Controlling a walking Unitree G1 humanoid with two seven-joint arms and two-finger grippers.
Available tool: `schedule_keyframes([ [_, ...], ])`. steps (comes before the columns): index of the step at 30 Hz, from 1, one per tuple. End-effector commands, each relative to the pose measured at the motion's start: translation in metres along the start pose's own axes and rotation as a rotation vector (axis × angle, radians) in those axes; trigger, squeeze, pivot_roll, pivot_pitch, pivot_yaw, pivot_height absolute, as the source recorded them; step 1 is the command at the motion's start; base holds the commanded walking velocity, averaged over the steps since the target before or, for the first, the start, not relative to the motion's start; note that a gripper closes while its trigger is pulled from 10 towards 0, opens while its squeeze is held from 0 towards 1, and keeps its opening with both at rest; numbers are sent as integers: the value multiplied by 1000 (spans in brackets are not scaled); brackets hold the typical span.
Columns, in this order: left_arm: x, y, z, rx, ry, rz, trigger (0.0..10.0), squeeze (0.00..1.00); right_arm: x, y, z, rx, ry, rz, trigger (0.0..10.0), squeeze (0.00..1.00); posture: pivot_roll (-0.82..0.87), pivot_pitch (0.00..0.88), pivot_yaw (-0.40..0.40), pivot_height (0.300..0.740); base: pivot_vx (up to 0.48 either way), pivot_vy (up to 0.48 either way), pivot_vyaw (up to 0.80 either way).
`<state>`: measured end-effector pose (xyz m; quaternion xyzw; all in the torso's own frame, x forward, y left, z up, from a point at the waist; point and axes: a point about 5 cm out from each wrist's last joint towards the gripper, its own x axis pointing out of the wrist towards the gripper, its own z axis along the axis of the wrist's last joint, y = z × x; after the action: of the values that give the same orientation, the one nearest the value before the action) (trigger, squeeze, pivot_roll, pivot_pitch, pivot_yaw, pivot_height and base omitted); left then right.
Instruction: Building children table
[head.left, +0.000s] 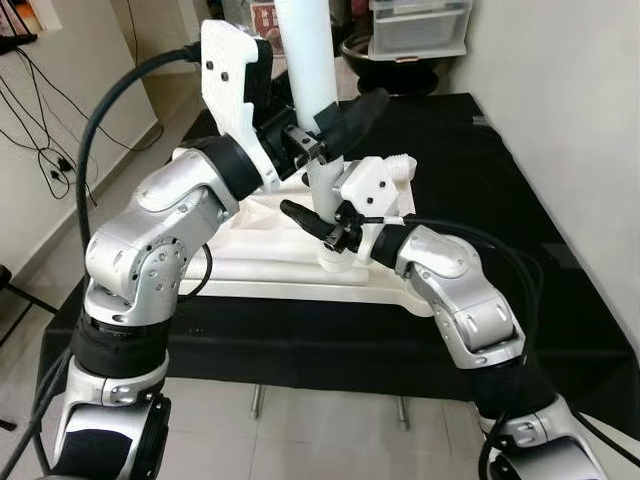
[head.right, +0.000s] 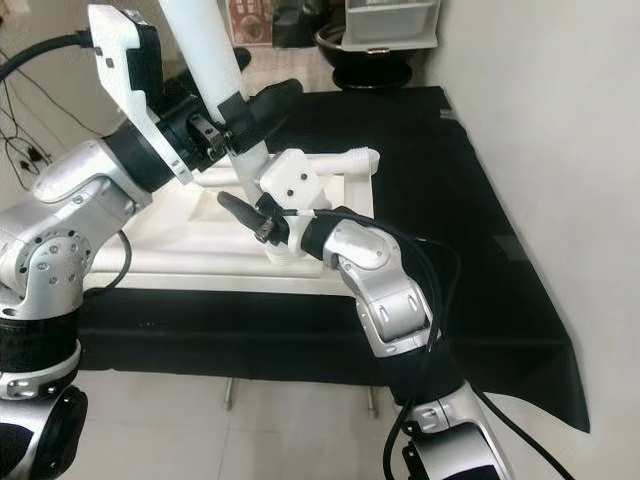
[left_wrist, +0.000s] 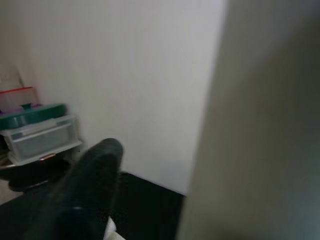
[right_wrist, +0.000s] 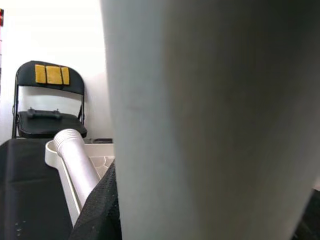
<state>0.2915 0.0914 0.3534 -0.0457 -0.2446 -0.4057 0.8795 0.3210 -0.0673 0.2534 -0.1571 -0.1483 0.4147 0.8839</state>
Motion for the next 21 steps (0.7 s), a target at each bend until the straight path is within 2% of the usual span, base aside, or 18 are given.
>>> schedule_keyframes([
  [1,-1,9,0,2,16,49,0,0,6,9,15,-63,-83,51,10000,0,-35,7,80,740,0,0,0],
  [9,-2,11,0,52,36,45,0,0,8,8,15,-77,-83,43,10000,0,-37,12,76,740,0,0,0],
  [21,-5,16,-1,44,32,61,0,0,9,6,14,-73,-81,32,10000,0,-38,13,74,740,0,0,0],
])
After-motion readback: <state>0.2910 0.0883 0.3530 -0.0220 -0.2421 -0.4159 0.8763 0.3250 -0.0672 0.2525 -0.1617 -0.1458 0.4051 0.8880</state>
